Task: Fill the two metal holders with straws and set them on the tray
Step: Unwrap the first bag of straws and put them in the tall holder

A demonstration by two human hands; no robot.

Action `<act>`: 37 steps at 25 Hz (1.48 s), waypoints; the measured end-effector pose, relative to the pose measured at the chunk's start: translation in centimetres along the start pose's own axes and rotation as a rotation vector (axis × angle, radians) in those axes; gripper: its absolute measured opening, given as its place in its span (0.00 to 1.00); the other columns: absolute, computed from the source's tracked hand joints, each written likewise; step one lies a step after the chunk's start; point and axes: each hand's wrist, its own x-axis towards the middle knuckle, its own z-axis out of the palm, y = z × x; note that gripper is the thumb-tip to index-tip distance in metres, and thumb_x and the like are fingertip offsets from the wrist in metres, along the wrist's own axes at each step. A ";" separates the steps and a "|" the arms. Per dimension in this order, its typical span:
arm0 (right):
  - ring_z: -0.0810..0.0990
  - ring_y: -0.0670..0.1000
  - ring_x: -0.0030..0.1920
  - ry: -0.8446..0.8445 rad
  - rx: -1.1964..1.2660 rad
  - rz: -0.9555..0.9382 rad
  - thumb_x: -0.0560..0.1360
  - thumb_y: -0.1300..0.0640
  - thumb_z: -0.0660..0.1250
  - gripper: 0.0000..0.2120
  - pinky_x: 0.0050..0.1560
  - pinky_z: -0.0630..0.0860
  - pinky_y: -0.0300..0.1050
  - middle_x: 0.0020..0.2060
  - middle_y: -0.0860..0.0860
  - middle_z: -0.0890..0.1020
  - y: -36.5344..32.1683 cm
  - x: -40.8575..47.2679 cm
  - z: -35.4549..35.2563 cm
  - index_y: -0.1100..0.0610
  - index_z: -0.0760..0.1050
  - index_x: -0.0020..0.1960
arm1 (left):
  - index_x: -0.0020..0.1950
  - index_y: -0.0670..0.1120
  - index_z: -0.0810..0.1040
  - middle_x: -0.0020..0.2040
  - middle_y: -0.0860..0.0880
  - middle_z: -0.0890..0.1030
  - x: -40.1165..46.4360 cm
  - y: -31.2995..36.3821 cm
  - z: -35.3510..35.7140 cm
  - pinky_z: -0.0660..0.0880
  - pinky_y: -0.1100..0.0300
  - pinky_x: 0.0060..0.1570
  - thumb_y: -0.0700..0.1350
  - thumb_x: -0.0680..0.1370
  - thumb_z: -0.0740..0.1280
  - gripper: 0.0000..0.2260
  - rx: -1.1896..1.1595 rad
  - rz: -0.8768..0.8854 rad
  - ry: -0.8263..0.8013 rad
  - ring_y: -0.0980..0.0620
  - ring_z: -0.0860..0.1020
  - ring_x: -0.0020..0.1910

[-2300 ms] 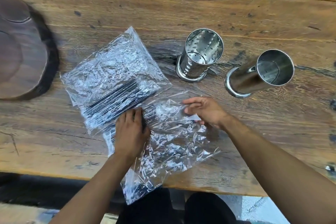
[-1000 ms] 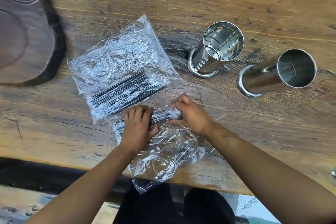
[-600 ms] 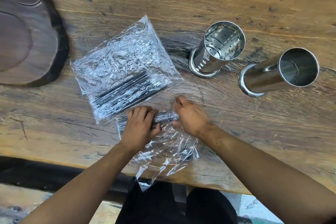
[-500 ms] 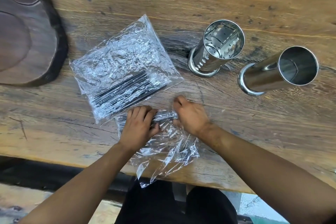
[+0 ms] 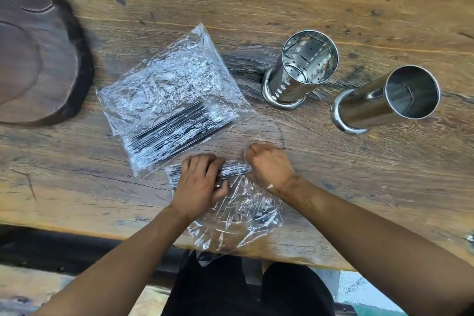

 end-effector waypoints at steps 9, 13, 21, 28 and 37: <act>0.82 0.57 0.55 0.079 0.055 0.038 0.73 0.62 0.76 0.24 0.59 0.81 0.52 0.57 0.57 0.82 -0.3 -1.7 -0.4 0.63 0.77 0.68 | 0.65 0.43 0.76 0.57 0.42 0.76 0.1 0.0 0.2 0.68 0.45 0.61 0.55 0.76 0.66 0.22 0.009 -0.020 -0.018 0.42 0.74 0.56; 0.79 0.53 0.41 0.037 -0.035 0.017 0.76 0.61 0.71 0.14 0.48 0.82 0.47 0.43 0.52 0.77 -0.5 -0.5 -1.1 0.61 0.77 0.61 | 0.64 0.43 0.76 0.56 0.43 0.76 0.2 0.1 0.0 0.68 0.45 0.60 0.55 0.76 0.66 0.22 0.018 -0.032 -0.025 0.42 0.73 0.56; 0.81 0.50 0.51 -0.033 -0.102 -0.119 0.79 0.50 0.66 0.13 0.54 0.80 0.44 0.49 0.53 0.80 1.2 0.6 -0.4 0.58 0.77 0.57 | 0.64 0.44 0.75 0.56 0.44 0.76 0.5 0.2 -0.5 0.69 0.46 0.58 0.57 0.76 0.65 0.22 0.032 -0.016 -0.064 0.43 0.74 0.55; 0.80 0.52 0.50 -0.059 0.123 -0.002 0.78 0.54 0.71 0.20 0.49 0.76 0.41 0.57 0.55 0.78 1.7 0.9 -0.6 0.59 0.74 0.67 | 0.66 0.43 0.73 0.56 0.42 0.76 1.0 0.5 -0.7 0.69 0.46 0.56 0.58 0.77 0.61 0.24 0.092 -0.040 -0.105 0.42 0.74 0.54; 0.81 0.47 0.52 0.102 0.386 0.218 0.70 0.56 0.79 0.21 0.61 0.78 0.42 0.58 0.48 0.80 1.2 -1.6 0.3 0.52 0.79 0.62 | 0.81 0.38 0.53 0.79 0.33 0.58 1.4 2.8 -0.6 0.54 0.34 0.76 0.59 0.81 0.53 0.35 0.168 -0.102 -0.320 0.35 0.55 0.80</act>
